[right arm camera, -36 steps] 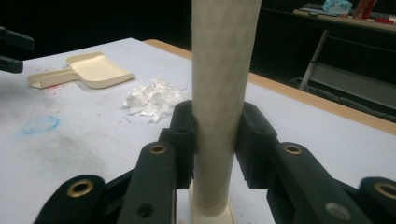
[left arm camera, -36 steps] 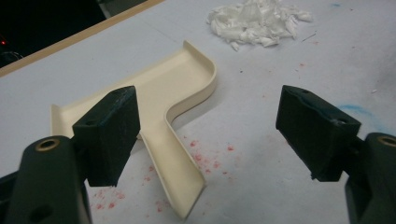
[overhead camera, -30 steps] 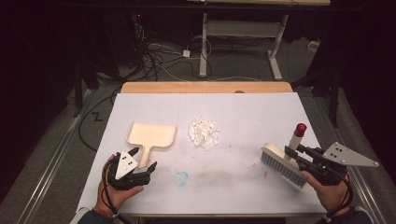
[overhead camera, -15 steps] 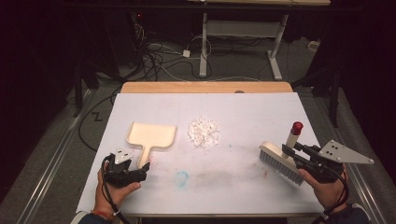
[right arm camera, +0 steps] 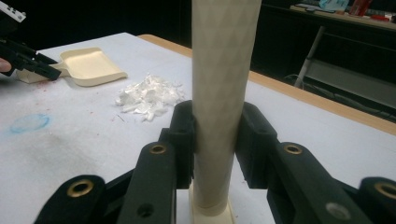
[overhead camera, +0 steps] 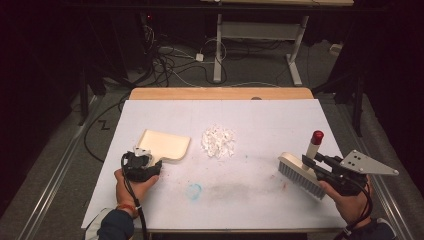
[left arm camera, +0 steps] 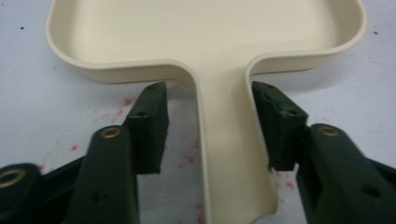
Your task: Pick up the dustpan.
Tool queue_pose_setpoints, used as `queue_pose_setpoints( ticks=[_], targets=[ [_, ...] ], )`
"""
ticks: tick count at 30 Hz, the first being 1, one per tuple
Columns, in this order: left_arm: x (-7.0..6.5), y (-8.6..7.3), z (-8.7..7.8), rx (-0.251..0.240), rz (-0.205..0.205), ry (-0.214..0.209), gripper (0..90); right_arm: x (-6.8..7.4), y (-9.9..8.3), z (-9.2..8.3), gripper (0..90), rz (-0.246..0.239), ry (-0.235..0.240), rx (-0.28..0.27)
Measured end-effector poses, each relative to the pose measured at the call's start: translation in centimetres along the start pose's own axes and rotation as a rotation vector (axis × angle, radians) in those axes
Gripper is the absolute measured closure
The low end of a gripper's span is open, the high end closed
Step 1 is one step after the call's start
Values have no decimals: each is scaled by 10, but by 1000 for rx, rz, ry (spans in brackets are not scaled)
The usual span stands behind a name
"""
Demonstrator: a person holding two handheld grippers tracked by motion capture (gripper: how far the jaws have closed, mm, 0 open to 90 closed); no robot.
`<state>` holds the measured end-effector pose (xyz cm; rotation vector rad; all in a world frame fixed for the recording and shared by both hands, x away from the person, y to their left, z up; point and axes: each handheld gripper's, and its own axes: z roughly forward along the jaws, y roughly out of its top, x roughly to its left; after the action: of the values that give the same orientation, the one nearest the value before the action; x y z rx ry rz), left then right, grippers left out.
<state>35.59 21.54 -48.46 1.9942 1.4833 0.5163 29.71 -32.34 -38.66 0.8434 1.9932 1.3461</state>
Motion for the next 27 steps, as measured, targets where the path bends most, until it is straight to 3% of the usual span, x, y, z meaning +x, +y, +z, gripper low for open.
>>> queue_pose_setpoints(
  ticks=[2,4,14,21,27],
  targets=[
    [-3,1,0,5,22,-5,596,0,0,0,715,5,1,1],
    [-4,3,0,13,42,-4,631,0,1,0,715,-3,2,-1],
    [3,8,-5,36,70,-49,635,-2,0,-2,715,4,-2,-8],
    [6,11,-24,16,119,-73,637,-3,0,-3,715,7,0,-4],
    [6,8,-37,28,158,-68,637,-4,1,-5,715,9,-3,-10]
  ],
)
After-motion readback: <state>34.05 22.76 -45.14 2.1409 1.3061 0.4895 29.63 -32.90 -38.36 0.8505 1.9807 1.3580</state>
